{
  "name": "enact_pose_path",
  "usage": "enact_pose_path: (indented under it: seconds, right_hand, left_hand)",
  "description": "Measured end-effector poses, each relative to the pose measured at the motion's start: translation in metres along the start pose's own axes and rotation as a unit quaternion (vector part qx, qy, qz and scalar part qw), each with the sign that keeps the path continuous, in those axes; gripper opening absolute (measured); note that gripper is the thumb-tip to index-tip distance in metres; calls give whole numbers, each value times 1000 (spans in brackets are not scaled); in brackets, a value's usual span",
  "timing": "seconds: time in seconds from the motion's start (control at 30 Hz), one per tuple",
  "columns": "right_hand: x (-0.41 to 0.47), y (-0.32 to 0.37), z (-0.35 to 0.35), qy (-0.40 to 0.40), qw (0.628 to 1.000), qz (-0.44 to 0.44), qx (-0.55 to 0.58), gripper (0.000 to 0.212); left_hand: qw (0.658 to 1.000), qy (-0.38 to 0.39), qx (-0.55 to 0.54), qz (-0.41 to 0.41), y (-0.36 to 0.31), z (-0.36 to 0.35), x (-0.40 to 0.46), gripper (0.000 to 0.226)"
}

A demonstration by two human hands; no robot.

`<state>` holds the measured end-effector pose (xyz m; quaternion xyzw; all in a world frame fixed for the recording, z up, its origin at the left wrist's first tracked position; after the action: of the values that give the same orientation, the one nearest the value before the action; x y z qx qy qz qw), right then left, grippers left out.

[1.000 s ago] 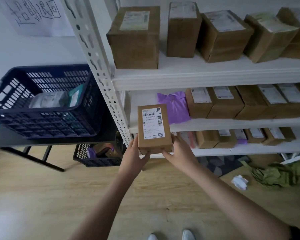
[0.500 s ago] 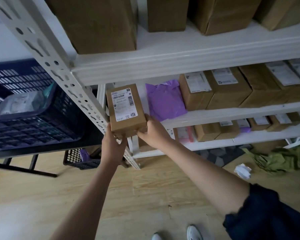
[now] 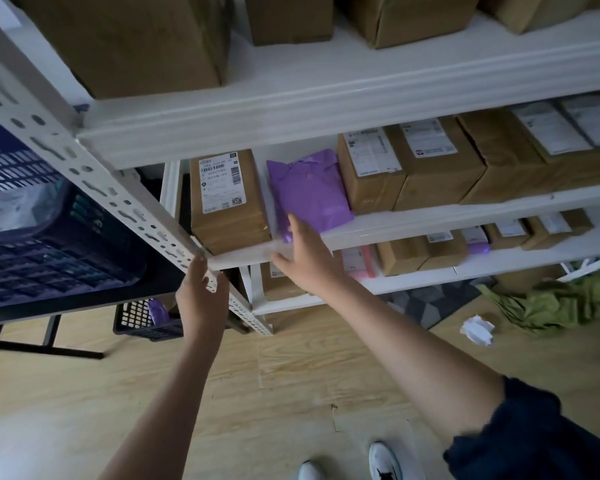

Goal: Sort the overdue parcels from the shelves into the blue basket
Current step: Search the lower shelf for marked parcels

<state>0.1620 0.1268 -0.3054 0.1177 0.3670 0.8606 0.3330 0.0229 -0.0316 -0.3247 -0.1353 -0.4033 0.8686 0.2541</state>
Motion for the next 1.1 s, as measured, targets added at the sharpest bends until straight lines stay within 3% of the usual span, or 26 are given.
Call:
enact_pose_path:
  seconds: [0.1, 0.2, 0.3, 0.47, 0.87, 1.1]
  right_hand:
    - [-29, -37, 21, -49, 998, -25, 4, 72]
    - [-48, -78, 46, -90, 993, -73, -24, 57]
    - [-55, -104, 65, -89, 990, -95, -53, 57]
    - [-45, -115, 82, -78, 986, -58, -139, 48]
    - [5, -107, 77, -58, 973, -10, -224, 43]
    - [21, -98, 63, -66, 985, -12, -160, 42]
  left_hand:
    - [999, 29, 38, 6, 13, -5, -33, 47]
    - [992, 83, 76, -57, 21, -18, -58, 45]
    - [980, 132, 95, -111, 5, -36, -70, 47]
    - [959, 150, 129, -205, -50, -75, -61, 49]
    - [956, 109, 192, -196, -87, -109, 13, 53]
    - [952, 119, 205, -193, -92, -119, 25, 44]
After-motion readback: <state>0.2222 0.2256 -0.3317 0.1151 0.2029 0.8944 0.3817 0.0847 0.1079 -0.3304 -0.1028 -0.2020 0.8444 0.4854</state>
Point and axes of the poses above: each hand's wrist, its own x-axis towards the middle knuckle, its own z-axis out of the back of the hand, y = z × x, the point moved 2 cm from there along x, towards the middle knuckle, and after that the axes turned 4 degrees about y, right-handed, at the moved point
